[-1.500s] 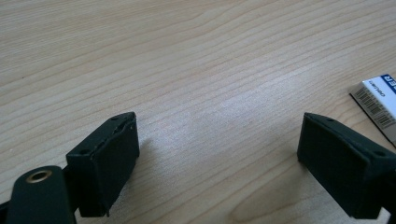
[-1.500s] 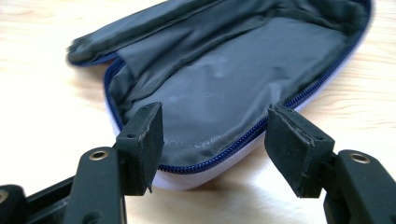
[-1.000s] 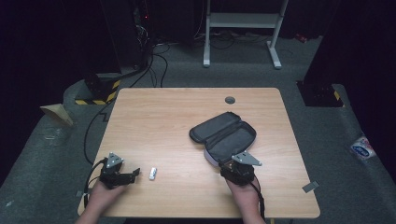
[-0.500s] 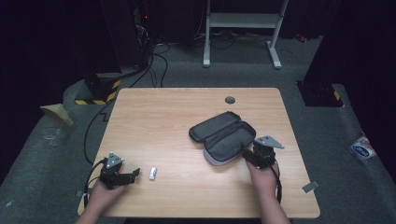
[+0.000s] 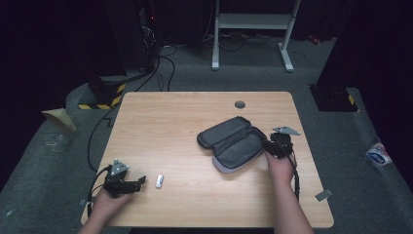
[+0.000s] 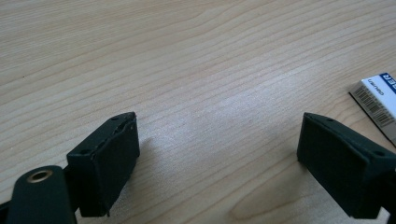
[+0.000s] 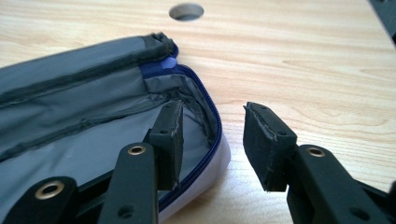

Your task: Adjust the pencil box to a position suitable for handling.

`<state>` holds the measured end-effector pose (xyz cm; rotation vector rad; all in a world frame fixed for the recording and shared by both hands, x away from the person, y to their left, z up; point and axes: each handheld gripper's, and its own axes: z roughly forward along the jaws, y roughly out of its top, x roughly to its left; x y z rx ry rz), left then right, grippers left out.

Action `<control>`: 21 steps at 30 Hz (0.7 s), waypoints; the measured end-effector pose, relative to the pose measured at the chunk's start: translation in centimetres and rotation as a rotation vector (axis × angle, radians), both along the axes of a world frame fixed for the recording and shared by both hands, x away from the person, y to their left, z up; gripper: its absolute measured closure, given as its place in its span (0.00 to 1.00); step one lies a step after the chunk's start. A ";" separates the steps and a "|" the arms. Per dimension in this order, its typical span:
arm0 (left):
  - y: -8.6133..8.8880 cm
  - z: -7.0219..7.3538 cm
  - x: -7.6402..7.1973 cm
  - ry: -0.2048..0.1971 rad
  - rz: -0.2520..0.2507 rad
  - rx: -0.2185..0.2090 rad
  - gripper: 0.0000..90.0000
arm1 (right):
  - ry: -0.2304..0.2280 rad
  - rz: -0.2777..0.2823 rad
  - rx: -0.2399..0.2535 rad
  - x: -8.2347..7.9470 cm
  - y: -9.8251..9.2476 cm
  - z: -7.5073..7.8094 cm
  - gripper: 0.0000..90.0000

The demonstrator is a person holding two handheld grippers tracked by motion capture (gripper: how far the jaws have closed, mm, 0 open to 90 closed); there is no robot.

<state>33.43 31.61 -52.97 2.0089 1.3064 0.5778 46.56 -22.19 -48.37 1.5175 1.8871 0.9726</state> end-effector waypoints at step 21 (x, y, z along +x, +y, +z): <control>0.0 0.0 0.0 0.000 0.002 -0.001 0.15 | 0.045 0.023 0.021 -0.7 -0.5 -1.1 0.87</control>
